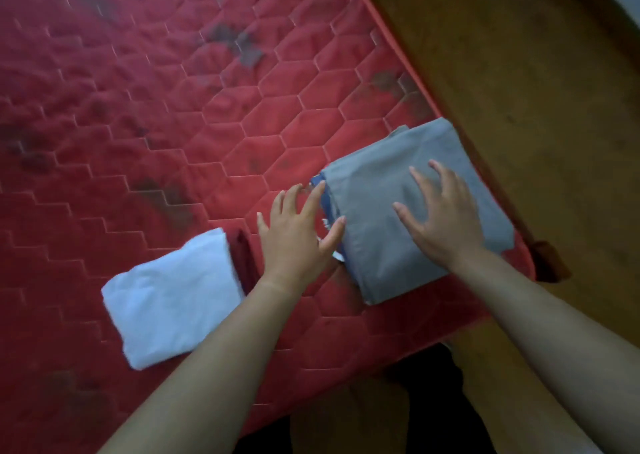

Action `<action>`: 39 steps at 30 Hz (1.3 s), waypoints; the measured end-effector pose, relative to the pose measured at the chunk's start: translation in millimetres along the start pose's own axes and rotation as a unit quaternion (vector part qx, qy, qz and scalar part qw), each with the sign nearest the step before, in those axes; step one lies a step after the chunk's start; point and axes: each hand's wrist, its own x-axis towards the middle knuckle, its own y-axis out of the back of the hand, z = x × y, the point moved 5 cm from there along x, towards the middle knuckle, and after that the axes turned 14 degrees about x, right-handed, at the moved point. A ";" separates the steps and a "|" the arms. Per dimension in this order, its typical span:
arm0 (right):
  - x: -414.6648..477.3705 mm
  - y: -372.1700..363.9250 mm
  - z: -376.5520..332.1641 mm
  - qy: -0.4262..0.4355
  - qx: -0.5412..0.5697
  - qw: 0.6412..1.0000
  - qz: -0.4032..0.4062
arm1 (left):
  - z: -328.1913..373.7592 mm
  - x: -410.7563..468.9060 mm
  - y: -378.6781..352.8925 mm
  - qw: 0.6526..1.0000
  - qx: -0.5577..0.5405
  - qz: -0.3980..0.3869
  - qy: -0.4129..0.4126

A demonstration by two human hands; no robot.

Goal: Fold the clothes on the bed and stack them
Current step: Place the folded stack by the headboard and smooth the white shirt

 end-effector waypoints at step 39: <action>86.8 -76.3 149.2 -0.102 0.224 0.952 -0.183 | 71.7 46.4 -139.5 0.926 -0.313 -0.058 0.202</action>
